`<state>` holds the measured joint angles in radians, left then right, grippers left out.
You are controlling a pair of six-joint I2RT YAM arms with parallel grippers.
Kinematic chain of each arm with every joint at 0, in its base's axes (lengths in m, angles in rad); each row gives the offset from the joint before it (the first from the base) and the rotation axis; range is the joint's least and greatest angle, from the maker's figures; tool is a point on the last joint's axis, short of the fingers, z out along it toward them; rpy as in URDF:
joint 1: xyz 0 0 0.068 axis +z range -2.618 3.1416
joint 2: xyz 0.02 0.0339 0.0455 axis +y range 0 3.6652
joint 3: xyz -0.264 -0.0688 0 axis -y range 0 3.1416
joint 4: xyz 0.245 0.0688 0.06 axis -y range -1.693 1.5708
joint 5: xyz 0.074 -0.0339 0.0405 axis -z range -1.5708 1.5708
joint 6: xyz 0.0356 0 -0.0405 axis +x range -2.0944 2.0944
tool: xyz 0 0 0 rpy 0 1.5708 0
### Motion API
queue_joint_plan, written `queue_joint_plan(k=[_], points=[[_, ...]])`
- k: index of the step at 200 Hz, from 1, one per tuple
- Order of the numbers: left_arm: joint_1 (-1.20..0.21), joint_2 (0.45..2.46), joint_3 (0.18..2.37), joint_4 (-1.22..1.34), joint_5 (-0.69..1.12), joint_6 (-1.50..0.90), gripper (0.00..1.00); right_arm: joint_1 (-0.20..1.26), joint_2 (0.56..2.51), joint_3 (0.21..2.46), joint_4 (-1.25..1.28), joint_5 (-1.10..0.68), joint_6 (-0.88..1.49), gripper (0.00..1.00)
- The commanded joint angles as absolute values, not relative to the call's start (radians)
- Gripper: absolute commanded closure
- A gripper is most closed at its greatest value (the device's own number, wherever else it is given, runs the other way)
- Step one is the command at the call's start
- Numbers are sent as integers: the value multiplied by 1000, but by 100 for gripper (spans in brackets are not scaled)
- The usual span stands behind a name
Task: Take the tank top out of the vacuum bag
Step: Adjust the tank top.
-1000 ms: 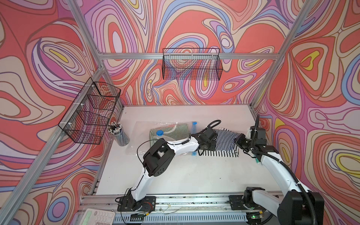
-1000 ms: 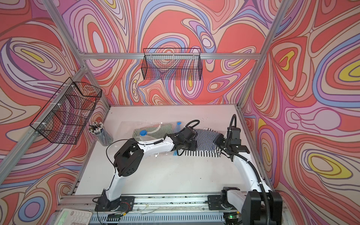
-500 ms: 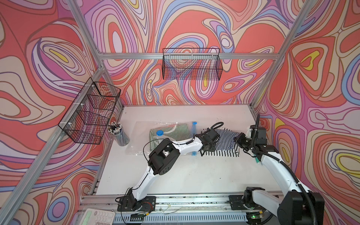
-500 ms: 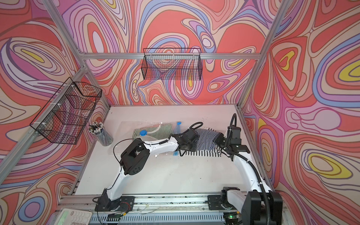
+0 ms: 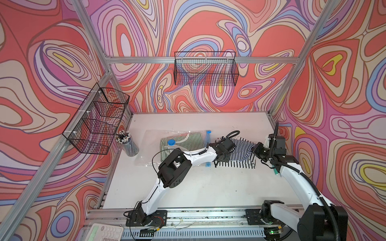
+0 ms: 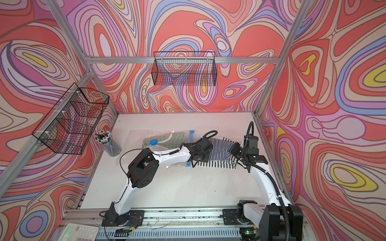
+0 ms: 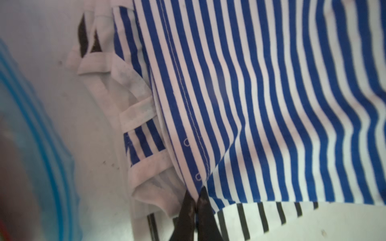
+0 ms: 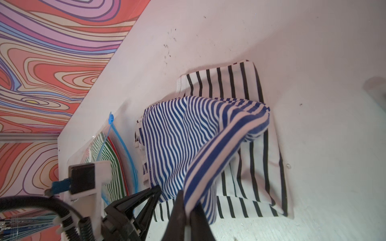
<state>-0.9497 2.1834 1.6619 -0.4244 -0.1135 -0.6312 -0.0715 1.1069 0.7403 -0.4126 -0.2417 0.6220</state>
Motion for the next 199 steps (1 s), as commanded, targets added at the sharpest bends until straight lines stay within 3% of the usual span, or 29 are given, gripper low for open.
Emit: queue_joint_plan(k=[1, 106, 117, 139, 148, 169, 199], points=[[-951, 2032, 1595, -485, -135, -612, 100, -76, 1082, 743, -428, -209, 603, 100], [-1010, 1985, 1466, -539, -8, -628, 100, -77, 1019, 612, -506, -140, 610, 100], [-1023, 1981, 1466, -555, -6, -612, 82, -76, 1017, 627, -530, -107, 598, 100], [-1034, 1948, 1450, -580, -2, -597, 57, -77, 1011, 678, -572, -34, 582, 49], [-1032, 1922, 1432, -579, -15, -599, 45, -77, 1007, 699, -577, -9, 576, 37], [-1027, 1873, 1410, -570, -45, -602, 30, -76, 1020, 762, -569, 43, 554, 27], [-979, 1869, 1431, -559, -11, -610, 28, -76, 1113, 795, -483, 37, 529, 27]])
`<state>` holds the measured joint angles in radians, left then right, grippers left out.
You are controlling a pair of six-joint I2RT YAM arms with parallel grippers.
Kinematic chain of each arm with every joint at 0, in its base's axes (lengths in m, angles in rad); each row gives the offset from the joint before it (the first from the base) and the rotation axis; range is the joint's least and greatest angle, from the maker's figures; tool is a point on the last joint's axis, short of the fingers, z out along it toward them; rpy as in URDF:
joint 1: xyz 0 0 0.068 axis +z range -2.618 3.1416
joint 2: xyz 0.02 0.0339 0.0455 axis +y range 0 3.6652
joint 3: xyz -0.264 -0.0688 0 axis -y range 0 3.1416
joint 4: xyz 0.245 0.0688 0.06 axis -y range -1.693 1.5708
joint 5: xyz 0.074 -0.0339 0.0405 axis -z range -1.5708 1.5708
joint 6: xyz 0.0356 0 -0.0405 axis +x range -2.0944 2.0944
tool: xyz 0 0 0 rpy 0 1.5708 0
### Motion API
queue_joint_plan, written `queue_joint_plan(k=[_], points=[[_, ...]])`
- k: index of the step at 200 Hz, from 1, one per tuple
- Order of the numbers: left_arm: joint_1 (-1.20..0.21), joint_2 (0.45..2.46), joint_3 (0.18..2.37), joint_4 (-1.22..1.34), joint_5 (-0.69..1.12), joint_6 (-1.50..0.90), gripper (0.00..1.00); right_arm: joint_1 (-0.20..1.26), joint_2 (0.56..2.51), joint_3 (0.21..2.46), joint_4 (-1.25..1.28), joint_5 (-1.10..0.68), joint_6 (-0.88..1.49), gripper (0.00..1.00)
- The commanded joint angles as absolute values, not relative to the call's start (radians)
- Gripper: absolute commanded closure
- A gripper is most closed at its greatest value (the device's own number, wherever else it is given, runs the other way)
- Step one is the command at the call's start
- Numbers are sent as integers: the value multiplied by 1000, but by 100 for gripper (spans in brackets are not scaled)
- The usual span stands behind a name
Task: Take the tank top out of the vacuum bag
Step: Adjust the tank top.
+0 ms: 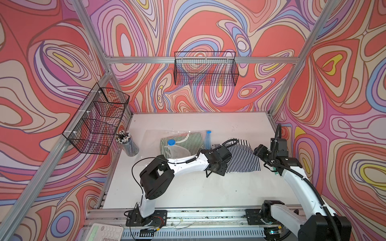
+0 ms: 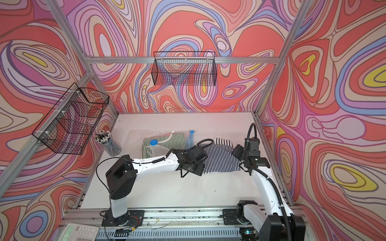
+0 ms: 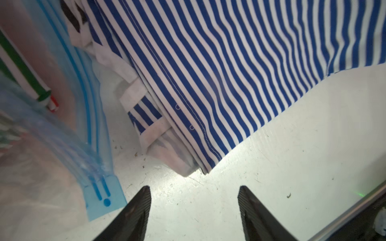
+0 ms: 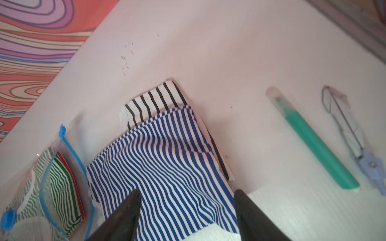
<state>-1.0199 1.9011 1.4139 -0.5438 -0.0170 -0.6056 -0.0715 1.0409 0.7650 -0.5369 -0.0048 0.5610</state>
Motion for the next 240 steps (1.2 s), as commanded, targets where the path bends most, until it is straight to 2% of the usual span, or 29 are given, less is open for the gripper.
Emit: queue_joint_plan(k=[1, 73, 138, 167, 199, 226, 240], points=[[-978, 1869, 1432, -557, -11, -610, 28, -77, 1120, 795, -480, 36, 527, 27], [-964, 1873, 1473, -496, -37, -575, 27, -77, 1465, 833, -298, 21, 517, 38], [-962, 1904, 1478, -492, -45, -579, 27, -76, 1560, 782, -205, -78, 518, 45], [-959, 1911, 1480, -494, -53, -580, 27, -76, 1591, 769, -149, -149, 535, 57], [-956, 1912, 1471, -494, -57, -587, 27, -77, 1630, 775, -102, -191, 546, 88], [-950, 1914, 1465, -491, -52, -591, 28, -76, 1609, 779, -97, -155, 530, 99], [-948, 1916, 1465, -493, -52, -588, 28, -76, 1591, 788, -107, -122, 514, 100]])
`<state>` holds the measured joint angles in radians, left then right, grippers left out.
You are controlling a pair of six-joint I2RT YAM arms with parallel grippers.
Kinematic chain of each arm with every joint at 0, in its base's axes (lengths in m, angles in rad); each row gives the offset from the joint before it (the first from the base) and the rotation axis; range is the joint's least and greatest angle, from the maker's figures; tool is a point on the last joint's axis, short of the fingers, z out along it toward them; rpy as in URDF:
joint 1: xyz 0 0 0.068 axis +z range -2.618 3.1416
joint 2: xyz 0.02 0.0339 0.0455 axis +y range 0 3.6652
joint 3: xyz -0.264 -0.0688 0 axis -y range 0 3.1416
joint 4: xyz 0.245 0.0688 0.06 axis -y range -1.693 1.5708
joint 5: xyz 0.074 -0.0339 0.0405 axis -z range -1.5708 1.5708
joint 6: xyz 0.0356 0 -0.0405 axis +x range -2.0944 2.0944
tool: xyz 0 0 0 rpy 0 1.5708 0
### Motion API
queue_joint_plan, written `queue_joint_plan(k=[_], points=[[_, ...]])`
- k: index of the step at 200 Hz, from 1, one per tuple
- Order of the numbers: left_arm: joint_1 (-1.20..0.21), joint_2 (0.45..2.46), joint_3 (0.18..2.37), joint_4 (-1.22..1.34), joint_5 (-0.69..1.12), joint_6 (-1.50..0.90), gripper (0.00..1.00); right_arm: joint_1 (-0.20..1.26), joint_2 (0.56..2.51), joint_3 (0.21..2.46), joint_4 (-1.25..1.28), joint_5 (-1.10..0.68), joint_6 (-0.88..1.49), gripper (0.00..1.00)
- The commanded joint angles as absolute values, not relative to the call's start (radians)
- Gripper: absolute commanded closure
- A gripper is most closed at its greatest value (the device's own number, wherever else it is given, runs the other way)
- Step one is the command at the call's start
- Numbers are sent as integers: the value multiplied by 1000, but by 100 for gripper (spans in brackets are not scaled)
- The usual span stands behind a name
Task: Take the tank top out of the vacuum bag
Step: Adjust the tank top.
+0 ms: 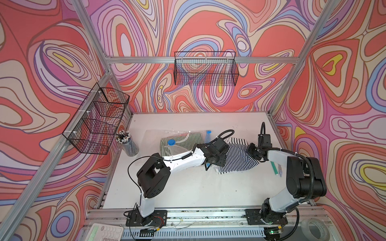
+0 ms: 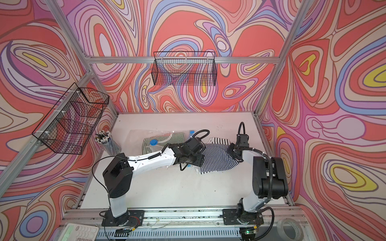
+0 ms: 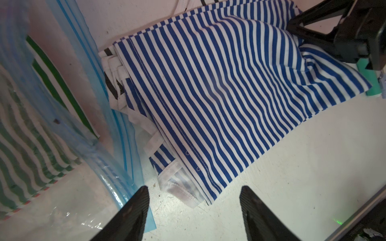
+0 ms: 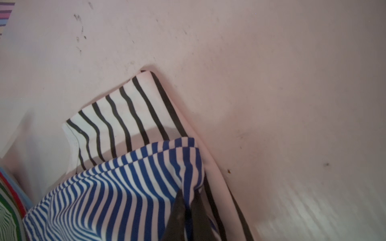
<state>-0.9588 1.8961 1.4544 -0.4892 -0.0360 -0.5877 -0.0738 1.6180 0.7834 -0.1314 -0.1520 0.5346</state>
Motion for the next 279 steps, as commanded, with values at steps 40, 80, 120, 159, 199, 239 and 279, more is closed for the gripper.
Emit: queue_joint_plan(k=[40, 80, 120, 159, 199, 239, 279], points=[[-936, 1920, 1459, -481, -52, -588, 28, -75, 1528, 787, -49, -146, 449, 100], [-932, 1933, 1455, -468, -46, -595, 28, -74, 1501, 785, 27, -168, 390, 100], [-931, 1950, 1466, -460, -27, -600, 29, -74, 1594, 816, 80, -168, 396, 100], [-929, 1922, 1473, -464, -45, -580, 29, -74, 1713, 896, 37, -60, 414, 100], [-929, 1868, 1457, -474, -85, -548, 26, -74, 1831, 993, -28, 57, 454, 100], [-914, 1813, 1421, -477, -147, -528, 23, -74, 1857, 1049, -129, 233, 511, 100], [-884, 1815, 1428, -492, -172, -493, 21, -74, 1812, 1031, -184, 252, 515, 99]])
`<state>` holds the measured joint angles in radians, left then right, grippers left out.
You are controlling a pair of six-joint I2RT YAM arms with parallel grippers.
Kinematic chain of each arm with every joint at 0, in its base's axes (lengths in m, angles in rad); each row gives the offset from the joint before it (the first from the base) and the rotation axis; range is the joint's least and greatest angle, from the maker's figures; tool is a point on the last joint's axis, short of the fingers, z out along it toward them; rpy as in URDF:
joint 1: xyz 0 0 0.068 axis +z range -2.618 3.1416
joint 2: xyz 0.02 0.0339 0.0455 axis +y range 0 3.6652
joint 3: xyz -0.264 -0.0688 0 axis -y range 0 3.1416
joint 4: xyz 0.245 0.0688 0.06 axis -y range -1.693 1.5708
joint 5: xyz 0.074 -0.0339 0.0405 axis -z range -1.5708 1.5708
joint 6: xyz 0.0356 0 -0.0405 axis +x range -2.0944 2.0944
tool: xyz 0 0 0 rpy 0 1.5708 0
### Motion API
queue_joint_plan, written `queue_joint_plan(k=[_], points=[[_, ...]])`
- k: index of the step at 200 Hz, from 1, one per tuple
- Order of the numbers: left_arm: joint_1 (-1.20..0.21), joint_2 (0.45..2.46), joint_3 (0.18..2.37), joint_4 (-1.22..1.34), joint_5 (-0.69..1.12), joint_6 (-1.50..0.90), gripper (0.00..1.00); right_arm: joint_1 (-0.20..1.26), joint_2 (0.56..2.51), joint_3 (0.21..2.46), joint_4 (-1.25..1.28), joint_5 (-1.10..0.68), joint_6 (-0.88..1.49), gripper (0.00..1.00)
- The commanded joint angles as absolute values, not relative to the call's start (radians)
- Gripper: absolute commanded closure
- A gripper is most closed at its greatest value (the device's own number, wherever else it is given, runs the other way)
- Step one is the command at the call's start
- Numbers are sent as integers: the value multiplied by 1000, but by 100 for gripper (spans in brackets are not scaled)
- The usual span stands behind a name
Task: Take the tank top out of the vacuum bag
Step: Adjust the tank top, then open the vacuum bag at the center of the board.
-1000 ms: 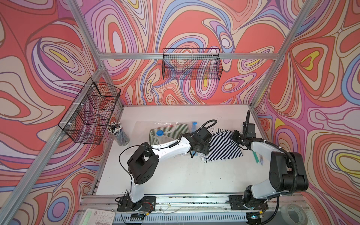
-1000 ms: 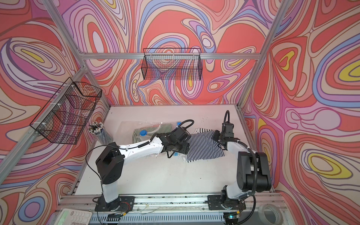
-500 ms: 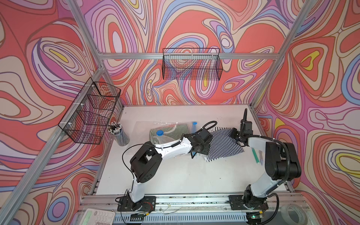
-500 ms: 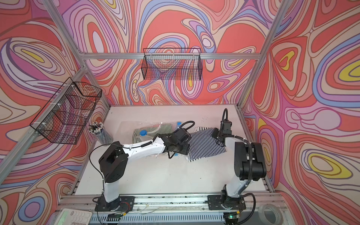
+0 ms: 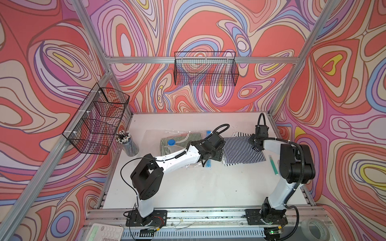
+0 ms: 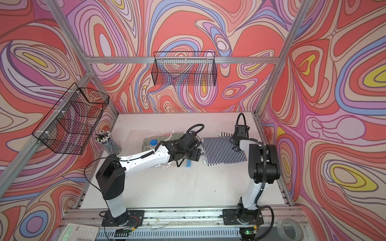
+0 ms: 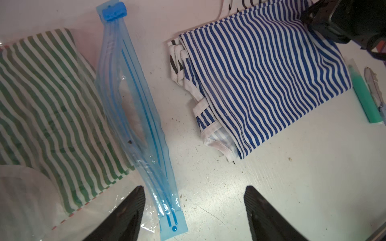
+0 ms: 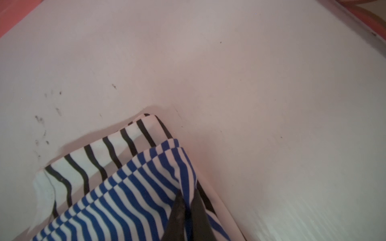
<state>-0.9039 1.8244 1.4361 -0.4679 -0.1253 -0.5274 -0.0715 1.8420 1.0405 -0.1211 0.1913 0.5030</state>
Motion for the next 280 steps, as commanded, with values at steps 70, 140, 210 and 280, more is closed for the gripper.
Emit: queue_joint_plan(k=[70, 140, 210, 280], points=[[-850, 1917, 1531, -540, -246, -456, 21, -74, 1511, 956, -239, 51, 487, 16], [-845, 2040, 1628, -616, -396, -429, 19, -74, 1344, 879, -293, -208, 507, 14], [-789, 2144, 1681, -596, -329, -468, 26, -74, 1228, 790, -300, -292, 531, 15], [-769, 2140, 1709, -637, -392, -432, 95, -65, 1130, 693, -230, -436, 622, 21]])
